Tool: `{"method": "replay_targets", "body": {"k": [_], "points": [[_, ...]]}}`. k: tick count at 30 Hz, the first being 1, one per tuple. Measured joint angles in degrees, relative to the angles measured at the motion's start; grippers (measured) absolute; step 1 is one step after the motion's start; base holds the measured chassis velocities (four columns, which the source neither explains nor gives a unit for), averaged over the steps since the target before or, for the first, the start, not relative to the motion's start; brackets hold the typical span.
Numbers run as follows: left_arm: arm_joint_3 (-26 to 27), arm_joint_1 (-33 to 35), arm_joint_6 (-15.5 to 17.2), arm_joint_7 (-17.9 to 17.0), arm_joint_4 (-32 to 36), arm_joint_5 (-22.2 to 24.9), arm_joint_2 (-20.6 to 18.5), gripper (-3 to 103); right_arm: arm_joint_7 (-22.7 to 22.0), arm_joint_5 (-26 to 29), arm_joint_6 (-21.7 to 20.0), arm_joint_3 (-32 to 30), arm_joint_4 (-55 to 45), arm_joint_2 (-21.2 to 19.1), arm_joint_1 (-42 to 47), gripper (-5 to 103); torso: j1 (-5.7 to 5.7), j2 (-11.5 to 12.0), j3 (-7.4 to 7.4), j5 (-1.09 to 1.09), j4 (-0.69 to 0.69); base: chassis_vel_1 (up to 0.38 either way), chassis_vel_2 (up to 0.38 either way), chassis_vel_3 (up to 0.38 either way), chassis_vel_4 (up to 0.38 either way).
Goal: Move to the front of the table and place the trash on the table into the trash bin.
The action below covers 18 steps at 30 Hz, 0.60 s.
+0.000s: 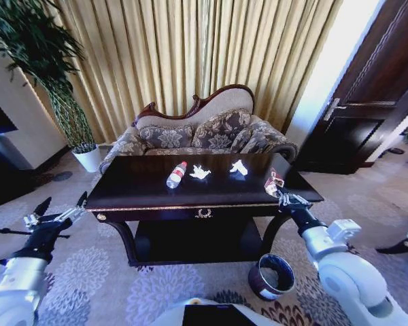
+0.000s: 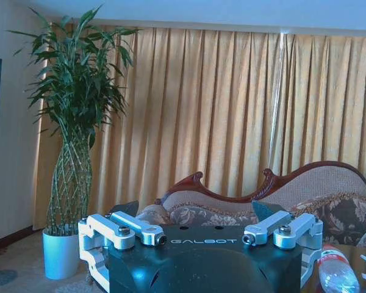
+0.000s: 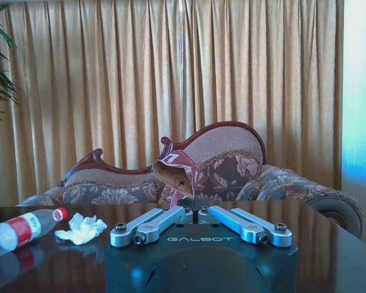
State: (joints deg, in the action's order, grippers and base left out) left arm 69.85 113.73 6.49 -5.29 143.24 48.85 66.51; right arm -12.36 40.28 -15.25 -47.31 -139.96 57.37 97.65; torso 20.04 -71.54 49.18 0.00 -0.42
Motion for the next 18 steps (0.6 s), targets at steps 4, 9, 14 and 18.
{"method": "replay_targets", "body": {"k": [4,9,14,18], "points": [[0.0,0.0,0.0,0.1,0.0,0.0,0.1,100,0.0,-0.2,0.0,-0.1,-0.1,0.3,0.3,0,-0.02,0.0,0.0,0.01,-0.01,0.165,-0.143,-0.136,0.131],[-0.1,0.0,-0.1,0.1,0.0,0.0,0.4,100,0.0,-1.4,0.1,1.0,0.6,0.7,0.4,0,-0.03,0.0,-0.01,0.0,0.0,0.117,-0.116,-0.102,0.112],[0.3,0.1,-0.4,0.1,0.0,0.0,0.4,100,0.1,-4.1,0.2,2.9,7.2,1.7,-0.2,0,-0.04,0.0,-0.01,-0.01,0.0,0.014,-0.014,-0.027,0.015],[1.1,0.3,-0.6,0.3,0.0,0.1,0.4,100,-0.1,-8.4,1.1,4.2,16.6,2.1,-0.7,0,0.02,0.0,0.02,0.04,-0.01,0.0,0.0,0.0,0.0]]}}
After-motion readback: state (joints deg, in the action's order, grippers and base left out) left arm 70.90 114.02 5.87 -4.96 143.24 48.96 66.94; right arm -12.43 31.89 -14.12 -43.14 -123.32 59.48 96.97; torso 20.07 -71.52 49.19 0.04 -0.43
